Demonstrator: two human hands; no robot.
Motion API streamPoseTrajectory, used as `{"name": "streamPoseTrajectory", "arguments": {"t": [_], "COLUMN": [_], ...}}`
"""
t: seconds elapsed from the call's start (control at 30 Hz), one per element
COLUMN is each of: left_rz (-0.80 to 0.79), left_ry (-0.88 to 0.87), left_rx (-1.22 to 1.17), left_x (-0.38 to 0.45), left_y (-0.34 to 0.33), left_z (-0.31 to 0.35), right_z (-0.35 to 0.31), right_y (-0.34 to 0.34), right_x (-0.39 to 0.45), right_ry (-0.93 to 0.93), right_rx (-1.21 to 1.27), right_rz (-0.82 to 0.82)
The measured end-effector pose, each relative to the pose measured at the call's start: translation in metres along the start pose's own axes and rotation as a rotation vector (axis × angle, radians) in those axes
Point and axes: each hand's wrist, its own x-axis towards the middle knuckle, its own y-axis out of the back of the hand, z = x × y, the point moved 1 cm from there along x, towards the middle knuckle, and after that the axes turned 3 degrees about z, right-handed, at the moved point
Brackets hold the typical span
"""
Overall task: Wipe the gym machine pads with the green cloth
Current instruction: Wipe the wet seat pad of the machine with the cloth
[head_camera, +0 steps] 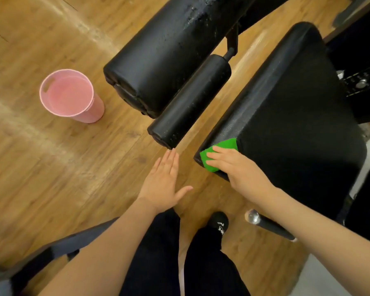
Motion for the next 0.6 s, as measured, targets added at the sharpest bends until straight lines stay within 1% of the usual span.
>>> {"name": "streamPoseTrajectory", "arguments": {"t": [0.07, 0.1, 0.17, 0.27, 0.3, 0.37, 0.43, 0.53, 0.6], "left_rz": [0.019, 0.035, 0.066, 0.119, 0.139, 0.173, 0.184, 0.205, 0.236], "left_ry": [-0.004, -0.012, -0.032, -0.026, -0.006, 0.037, 0.052, 0.024, 0.012], "left_rx": [-0.024, -0.033, -0.052, -0.111, -0.157, -0.264, -0.318, -0.269, -0.243], "left_x": [0.002, 0.004, 0.01, 0.022, 0.025, 0.029, 0.034, 0.047, 0.056], "left_y": [0.004, 0.007, 0.01, 0.012, 0.012, 0.016, 0.022, 0.035, 0.041], "left_z": [0.001, 0.002, 0.008, 0.019, 0.022, 0.027, 0.034, 0.049, 0.067], "right_z": [0.01, 0.016, 0.019, -0.01, -0.02, -0.029, -0.017, 0.015, 0.032], "right_y": [0.001, 0.003, 0.004, -0.009, -0.017, -0.032, -0.042, -0.052, -0.056], "right_x": [-0.03, -0.042, -0.051, -0.033, -0.028, -0.026, -0.039, -0.074, -0.1], "right_ry": [-0.015, -0.061, -0.179, -0.405, -0.448, -0.442, -0.392, -0.301, -0.323], "right_rx": [-0.043, -0.055, -0.051, 0.095, 0.14, 0.151, 0.109, 0.085, 0.066], "right_rz": [-0.015, -0.007, 0.073, 0.206, 0.222, 0.244, 0.243, 0.242, 0.248]}}
